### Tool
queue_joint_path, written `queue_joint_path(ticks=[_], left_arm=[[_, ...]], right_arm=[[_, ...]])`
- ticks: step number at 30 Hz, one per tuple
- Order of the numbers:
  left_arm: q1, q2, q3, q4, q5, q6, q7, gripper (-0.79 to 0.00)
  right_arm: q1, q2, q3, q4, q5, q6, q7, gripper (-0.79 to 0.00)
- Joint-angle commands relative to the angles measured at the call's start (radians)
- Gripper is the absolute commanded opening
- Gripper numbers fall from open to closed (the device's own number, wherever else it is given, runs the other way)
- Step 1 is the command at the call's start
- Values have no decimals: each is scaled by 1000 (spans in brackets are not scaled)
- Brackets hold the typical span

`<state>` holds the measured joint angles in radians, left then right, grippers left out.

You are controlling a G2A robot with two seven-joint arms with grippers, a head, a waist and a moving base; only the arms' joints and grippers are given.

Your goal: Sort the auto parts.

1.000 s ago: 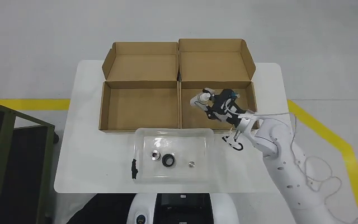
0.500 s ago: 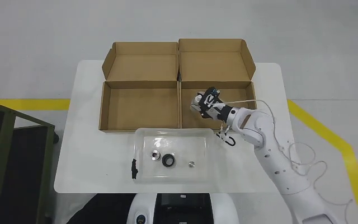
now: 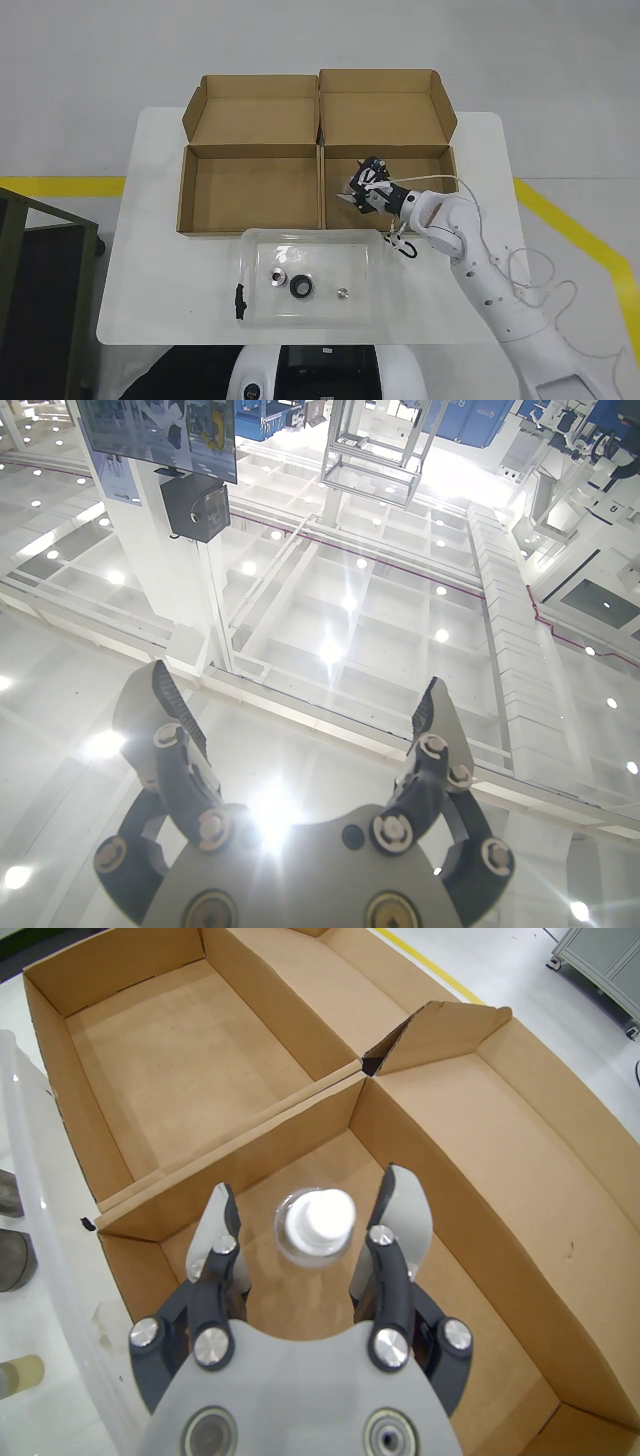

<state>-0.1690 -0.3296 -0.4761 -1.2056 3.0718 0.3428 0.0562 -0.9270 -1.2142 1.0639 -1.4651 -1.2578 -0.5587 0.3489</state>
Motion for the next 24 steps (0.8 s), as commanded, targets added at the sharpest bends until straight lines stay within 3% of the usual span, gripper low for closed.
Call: queue_joint_path(ticks=[1, 14, 24], left_arm=[[0, 0, 0, 0, 0, 0, 0, 0], [0, 0, 0, 0, 0, 0, 0, 0], [0, 0, 0, 0, 0, 0, 0, 0]], right_arm=[[-14, 4, 16, -30, -6, 1, -9, 0], [-225, 53, 158, -427, -135, -68, 7, 0], [-388, 76, 134, -600, -154, -212, 129, 0]])
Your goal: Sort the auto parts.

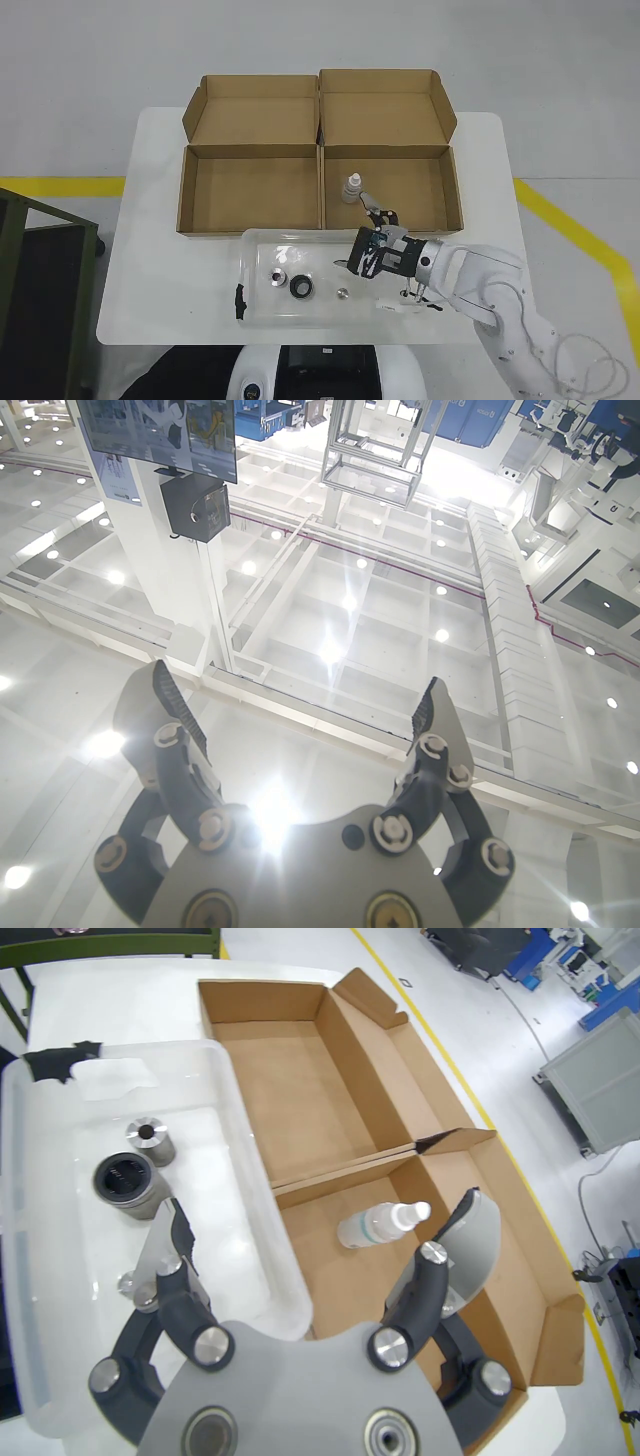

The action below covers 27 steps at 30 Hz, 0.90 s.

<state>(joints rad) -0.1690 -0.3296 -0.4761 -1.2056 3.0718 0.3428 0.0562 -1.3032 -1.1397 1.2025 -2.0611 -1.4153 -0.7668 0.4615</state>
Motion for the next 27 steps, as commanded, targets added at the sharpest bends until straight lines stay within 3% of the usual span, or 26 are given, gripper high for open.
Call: queue_joint_path(ticks=[1, 11, 27], left_arm=[[0, 0, 0, 0, 0, 0, 0, 0], [0, 0, 0, 0, 0, 0, 0, 0], [0, 0, 0, 0, 0, 0, 0, 0]], right_arm=[[-23, 2, -10, -12, 4, -5, 33, 0], [-74, 15, -56, -85, -80, -33, 219, 0], [-2, 12, -160, 8, -69, -74, 324, 0]])
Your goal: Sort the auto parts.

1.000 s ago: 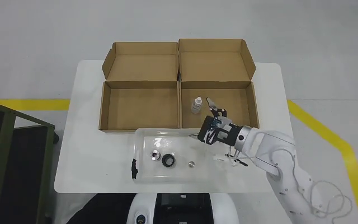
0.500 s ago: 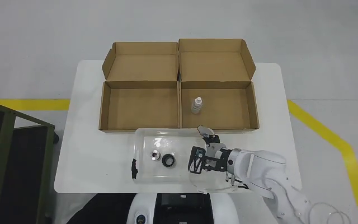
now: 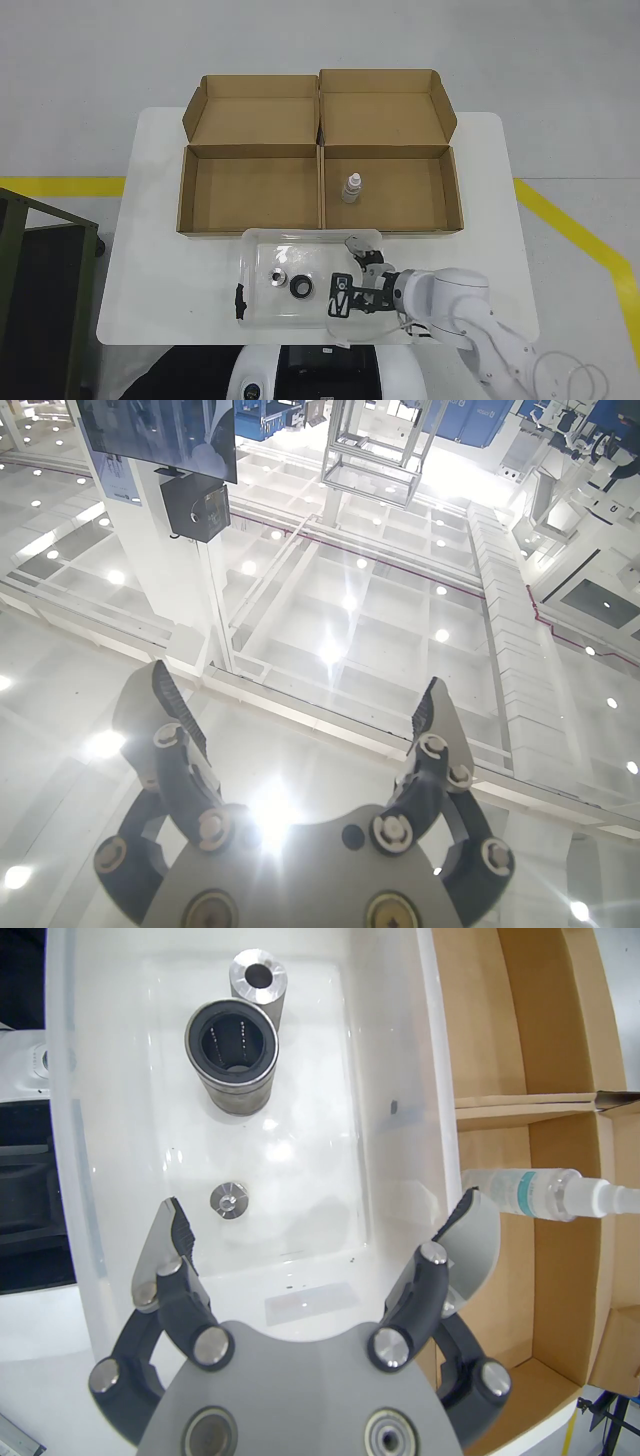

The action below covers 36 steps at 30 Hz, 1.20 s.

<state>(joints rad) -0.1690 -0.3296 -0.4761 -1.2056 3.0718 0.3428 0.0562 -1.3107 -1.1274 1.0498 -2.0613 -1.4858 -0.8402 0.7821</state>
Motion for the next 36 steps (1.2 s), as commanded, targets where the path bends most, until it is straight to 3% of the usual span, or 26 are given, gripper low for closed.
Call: queue_joint_path(ticks=[1, 12, 19, 28, 33, 36], left_arm=[[0, 0, 0, 0, 0, 0, 0, 0], [0, 0, 0, 0, 0, 0, 0, 0], [0, 0, 0, 0, 0, 0, 0, 0], [0, 0, 0, 0, 0, 0, 0, 0], [0, 0, 0, 0, 0, 0, 0, 0], [0, 0, 0, 0, 0, 0, 0, 0]], right_arm=[[11, -1, -13, 14, 3, -2, 7, 0], [73, -9, -88, 86, 19, -20, 53, -6], [111, -14, -131, 125, 27, -26, 88, -126], [142, -17, -161, 150, 41, -28, 132, -219], [148, -15, -171, 146, 51, -41, 154, -385], [151, -13, -179, 148, 49, -41, 156, -437]])
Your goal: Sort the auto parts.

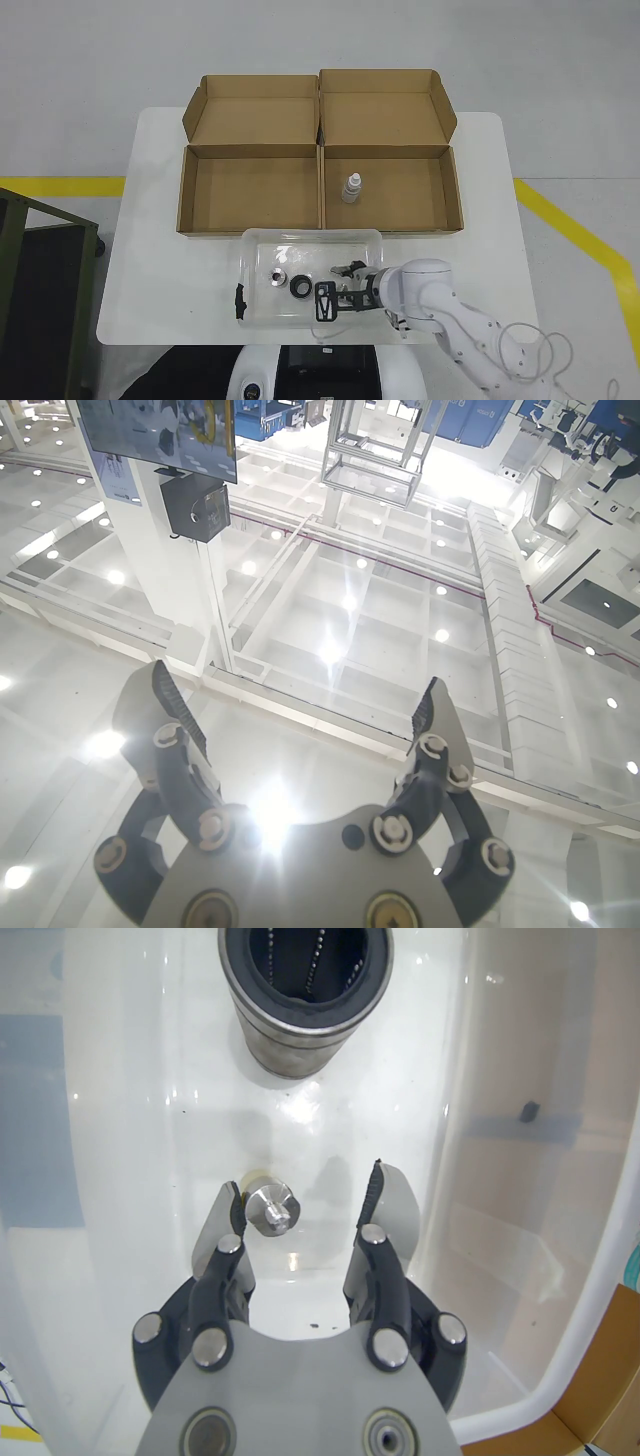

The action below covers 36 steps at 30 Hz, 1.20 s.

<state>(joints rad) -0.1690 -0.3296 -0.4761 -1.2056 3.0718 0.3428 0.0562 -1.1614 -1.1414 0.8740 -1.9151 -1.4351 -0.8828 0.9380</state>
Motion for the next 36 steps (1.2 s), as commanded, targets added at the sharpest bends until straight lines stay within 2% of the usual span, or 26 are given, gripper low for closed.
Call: queue_joint_path(ticks=[1, 6, 8, 10, 11, 18, 22, 30, 36], left_arm=[[0, 0, 0, 0, 0, 0, 0, 0], [0, 0, 0, 0, 0, 0, 0, 0], [0, 0, 0, 0, 0, 0, 0, 0], [0, 0, 0, 0, 0, 0, 0, 0], [0, 0, 0, 0, 0, 0, 0, 0], [0, 0, 0, 0, 0, 0, 0, 0], [0, 0, 0, 0, 0, 0, 0, 0], [0, 0, 0, 0, 0, 0, 0, 0], [0, 0, 0, 0, 0, 0, 0, 0]], right_arm=[[3, 2, -6, 2, -1, 1, 1, -474], [12, 7, -16, 10, 7, 1, 0, -551], [16, 10, -20, 13, 13, 0, 0, -628], [18, 12, -21, 10, 19, -1, -1, -770], [19, 13, -21, 5, 22, -1, -2, -785], [7, 26, 11, -64, 45, -4, -24, -785], [-6, 34, 49, -110, 49, 11, -75, -785], [-53, 53, 173, -199, 55, 53, -264, -785], [-100, 63, 266, -235, 110, 65, -492, -785]])
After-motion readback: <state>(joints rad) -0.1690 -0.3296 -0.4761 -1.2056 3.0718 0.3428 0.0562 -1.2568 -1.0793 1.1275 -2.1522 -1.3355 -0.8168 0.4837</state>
